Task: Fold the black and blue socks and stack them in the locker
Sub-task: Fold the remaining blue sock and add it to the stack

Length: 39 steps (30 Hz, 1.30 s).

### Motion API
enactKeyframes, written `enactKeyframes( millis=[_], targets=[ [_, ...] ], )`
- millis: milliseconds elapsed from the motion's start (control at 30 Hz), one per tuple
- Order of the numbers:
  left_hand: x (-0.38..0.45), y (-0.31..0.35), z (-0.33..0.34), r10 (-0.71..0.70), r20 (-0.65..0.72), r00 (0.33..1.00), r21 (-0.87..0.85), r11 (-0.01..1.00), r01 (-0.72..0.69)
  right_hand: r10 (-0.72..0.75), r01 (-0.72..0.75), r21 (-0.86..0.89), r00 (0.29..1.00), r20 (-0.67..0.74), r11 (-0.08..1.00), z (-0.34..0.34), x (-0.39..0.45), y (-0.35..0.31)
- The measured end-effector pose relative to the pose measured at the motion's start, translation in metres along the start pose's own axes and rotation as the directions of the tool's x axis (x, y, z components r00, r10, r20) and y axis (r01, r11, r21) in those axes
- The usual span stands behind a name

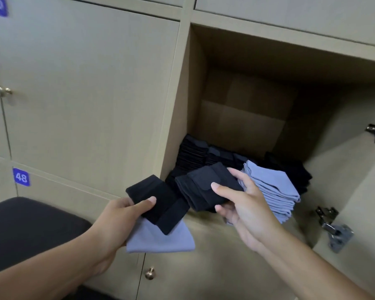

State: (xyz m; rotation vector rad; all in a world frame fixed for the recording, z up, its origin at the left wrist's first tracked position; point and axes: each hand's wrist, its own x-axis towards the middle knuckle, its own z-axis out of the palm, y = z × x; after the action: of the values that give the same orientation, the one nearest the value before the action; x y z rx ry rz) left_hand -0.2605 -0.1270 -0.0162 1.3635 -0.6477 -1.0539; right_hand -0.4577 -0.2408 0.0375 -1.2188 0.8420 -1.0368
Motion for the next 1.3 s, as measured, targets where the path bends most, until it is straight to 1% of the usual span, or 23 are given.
enactKeyframes(
  millis=[67,167,233,300,367,433,533,667,767,833,967,1067,1133,1200,1300],
  targets=[
    [0.002,0.000,0.004,-0.006,0.027,1.000,-0.002,1.000,0.006,0.043,-0.044,0.071,0.999,0.022,0.997,0.000,-0.002,-0.002],
    [0.002,0.002,0.013,-0.005,0.090,0.996,0.011,1.000,0.004,0.140,-0.167,0.230,0.982,0.129,0.959,0.001,-0.005,-0.002],
    [0.004,0.001,0.017,0.009,0.113,0.994,0.009,1.000,-0.010,0.160,-0.197,0.251,0.974,0.160,0.948,0.003,-0.006,0.002],
    [0.005,0.001,0.022,0.033,0.126,0.992,-0.005,0.999,-0.032,0.151,-0.167,0.193,0.984,0.094,0.967,0.006,-0.008,0.008],
    [0.007,0.001,0.026,0.043,0.160,0.986,-0.013,0.999,-0.041,0.098,-0.098,0.038,0.995,-0.005,0.994,0.010,-0.011,0.014],
    [0.009,0.001,0.028,0.055,0.168,0.984,-0.023,0.998,-0.052,0.012,-0.018,-0.131,0.999,-0.044,0.991,0.014,-0.014,0.017],
    [0.012,0.004,0.032,0.053,0.132,0.990,-0.016,0.999,-0.051,-0.078,0.073,-0.240,0.997,-0.014,0.968,0.013,-0.019,0.013],
    [0.022,0.007,0.031,0.027,0.114,0.993,0.045,0.998,-0.032,-0.136,0.140,-0.408,0.990,0.038,0.902,0.003,-0.022,0.005],
    [0.028,0.010,0.028,0.066,0.091,0.994,0.112,0.991,-0.076,-0.140,0.140,-0.460,0.990,0.033,0.877,-0.004,-0.016,0.002],
    [0.033,0.008,0.027,0.097,0.069,0.993,0.158,0.982,-0.106,-0.101,0.123,-0.485,0.992,0.072,0.866,-0.007,-0.010,-0.003],
    [0.034,0.008,0.023,0.105,0.154,0.982,0.181,0.974,-0.133,-0.019,0.125,-0.580,0.983,0.185,0.805,-0.008,0.001,-0.013],
    [0.037,0.006,0.023,0.145,0.137,0.980,0.173,0.970,-0.168,-0.001,0.152,-0.653,0.974,0.225,0.742,-0.007,0.009,-0.019],
    [0.042,0.003,0.024,0.174,0.104,0.979,0.212,0.958,-0.193,-0.009,0.147,-0.682,0.980,0.201,0.717,-0.009,0.018,-0.025],
    [0.042,0.004,0.023,0.195,0.080,0.978,0.236,0.949,-0.208,-0.047,0.127,-0.699,0.990,0.133,0.704,-0.014,0.031,-0.034],
    [0.043,0.007,0.020,0.208,0.066,0.976,0.220,0.951,-0.218,-0.144,0.125,-0.645,0.989,0.023,0.754,-0.021,0.055,-0.055]
  ],
)
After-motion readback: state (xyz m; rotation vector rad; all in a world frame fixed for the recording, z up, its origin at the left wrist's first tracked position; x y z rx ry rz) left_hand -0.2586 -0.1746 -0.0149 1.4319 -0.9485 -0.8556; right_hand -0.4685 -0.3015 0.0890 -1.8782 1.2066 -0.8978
